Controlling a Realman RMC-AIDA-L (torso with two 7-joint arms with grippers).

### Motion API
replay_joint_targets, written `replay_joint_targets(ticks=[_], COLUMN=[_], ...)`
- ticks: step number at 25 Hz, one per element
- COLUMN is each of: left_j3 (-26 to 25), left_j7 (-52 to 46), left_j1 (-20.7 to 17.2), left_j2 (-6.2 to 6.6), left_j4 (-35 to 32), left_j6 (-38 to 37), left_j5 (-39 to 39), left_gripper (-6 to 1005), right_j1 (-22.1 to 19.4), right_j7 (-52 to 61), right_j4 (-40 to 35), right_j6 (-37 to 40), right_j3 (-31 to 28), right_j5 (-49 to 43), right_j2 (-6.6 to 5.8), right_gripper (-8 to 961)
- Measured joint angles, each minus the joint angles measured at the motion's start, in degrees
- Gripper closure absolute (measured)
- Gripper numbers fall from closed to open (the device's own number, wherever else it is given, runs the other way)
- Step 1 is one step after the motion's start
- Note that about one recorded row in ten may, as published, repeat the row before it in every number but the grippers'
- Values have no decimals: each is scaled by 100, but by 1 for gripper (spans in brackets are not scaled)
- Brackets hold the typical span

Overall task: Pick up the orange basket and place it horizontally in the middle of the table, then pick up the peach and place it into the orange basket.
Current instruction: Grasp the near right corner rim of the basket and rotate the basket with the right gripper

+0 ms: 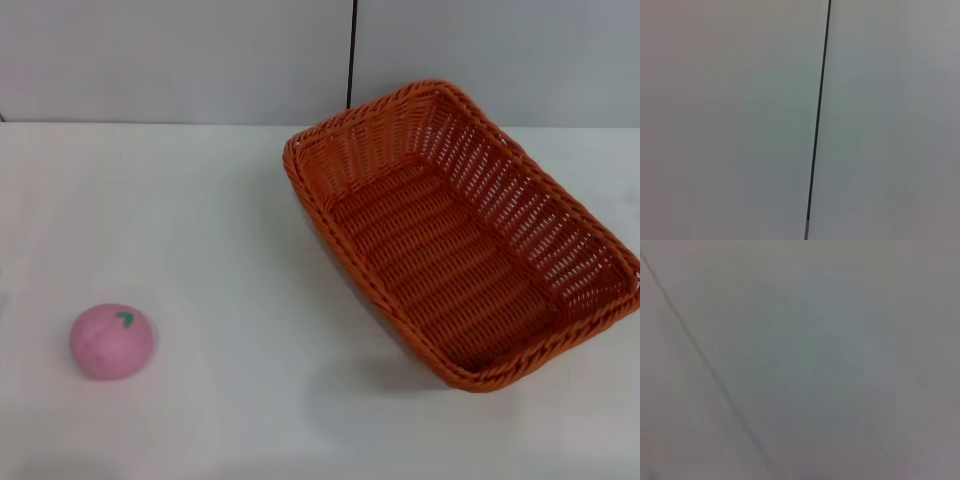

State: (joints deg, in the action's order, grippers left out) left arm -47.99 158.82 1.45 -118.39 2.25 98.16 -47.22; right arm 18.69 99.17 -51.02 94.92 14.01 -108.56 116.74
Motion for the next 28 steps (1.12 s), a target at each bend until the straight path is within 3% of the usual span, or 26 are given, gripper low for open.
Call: replay_joint_targets(ticks=[2,3,4,7,8,11,13,17,23,28], left_j3=[0,0,0,13,19,31,34,35,36,36], left_j7=[0,0,0,0,0,0,0,0,0,0], left_j1=[15,18,19,5,-11,-42,-62,-66,-82,-79], left_j2=[0,1,0,-4,-5,-6,-8,-8,-8,-8], left_j4=[2,3,4,4,1,-3,-5,-5,1,15], left_j6=[-15,-18,-23,-44,-65,-86,-87,-74,-83,-83], left_j5=[0,1,2,11,22,34,23,33,42,46], left_gripper=[302,303,304,307,308,311,313,317,323,328], right_j1=[200,477,477,1036,1425,1742,2041,2183,2269,2364], right_j7=[766,1433,1433,2199,2558,2738,2889,3006,3023,2905], right_j4=[-533,-980,-980,-1302,-1299,-1161,-785,-456,-75,543], right_j6=[175,416,416,813,991,995,712,405,-363,-1104], right_j3=[188,308,308,413,544,771,1277,1688,2077,2317], right_j5=[-496,-1067,-1067,-2055,-2736,-3213,-3584,-3636,-3603,-3596], right_j2=[-114,-247,-247,-465,-584,-647,-688,-679,-438,-319], right_gripper=[205,205,205,205,205,205,205,205,206,206])
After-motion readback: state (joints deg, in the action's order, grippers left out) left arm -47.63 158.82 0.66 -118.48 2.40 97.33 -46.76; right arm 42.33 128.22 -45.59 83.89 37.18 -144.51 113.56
